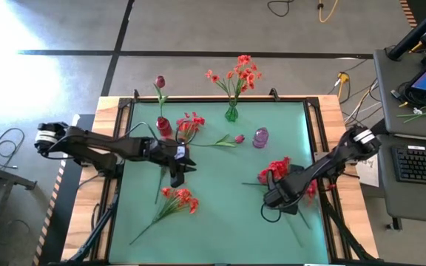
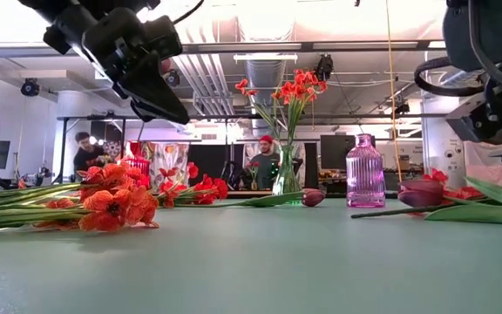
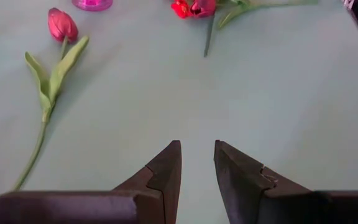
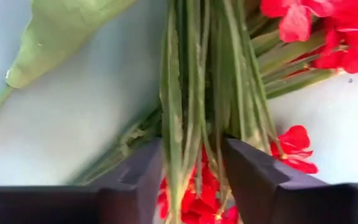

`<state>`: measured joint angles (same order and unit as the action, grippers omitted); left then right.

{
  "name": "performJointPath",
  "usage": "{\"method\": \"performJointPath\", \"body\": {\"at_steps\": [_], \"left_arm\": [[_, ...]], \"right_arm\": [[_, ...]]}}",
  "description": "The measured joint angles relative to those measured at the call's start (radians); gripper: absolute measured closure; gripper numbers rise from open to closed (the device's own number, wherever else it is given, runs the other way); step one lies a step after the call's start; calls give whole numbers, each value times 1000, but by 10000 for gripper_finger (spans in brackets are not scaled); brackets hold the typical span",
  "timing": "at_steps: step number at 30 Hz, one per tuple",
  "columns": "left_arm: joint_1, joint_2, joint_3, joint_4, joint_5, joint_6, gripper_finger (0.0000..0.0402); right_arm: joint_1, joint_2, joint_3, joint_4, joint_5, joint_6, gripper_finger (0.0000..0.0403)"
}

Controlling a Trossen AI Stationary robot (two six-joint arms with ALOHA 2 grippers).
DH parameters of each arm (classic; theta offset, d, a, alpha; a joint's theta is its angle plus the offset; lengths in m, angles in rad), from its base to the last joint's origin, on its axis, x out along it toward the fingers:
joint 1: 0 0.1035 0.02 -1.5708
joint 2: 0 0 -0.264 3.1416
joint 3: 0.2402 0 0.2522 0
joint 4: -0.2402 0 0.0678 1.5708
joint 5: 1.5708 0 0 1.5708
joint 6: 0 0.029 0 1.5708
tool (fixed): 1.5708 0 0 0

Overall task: Sort flowers into vase by color
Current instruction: Put the bottom red flowers into the violet flower vase

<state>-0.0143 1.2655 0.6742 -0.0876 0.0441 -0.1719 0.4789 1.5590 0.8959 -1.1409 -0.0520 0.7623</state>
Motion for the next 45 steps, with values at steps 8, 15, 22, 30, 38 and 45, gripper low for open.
{"method": "performJointPath", "body": {"at_steps": [8,15,22,30,38,45], "left_arm": [[0,85,60,-3,0,50,318],[0,124,99,-2,0,82,318],[0,129,128,-2,0,107,318],[0,125,144,-4,0,123,318],[0,119,144,-49,0,117,318],[0,109,146,-54,0,112,318]], "right_arm": [[0,-50,0,-53,-8,3,366],[0,-80,41,-137,2,-2,389],[0,-71,193,-353,149,-24,390],[-2,-70,388,-431,411,-141,390],[1,-57,447,-432,571,-308,390],[-57,-51,468,-432,689,-192,390]]}}
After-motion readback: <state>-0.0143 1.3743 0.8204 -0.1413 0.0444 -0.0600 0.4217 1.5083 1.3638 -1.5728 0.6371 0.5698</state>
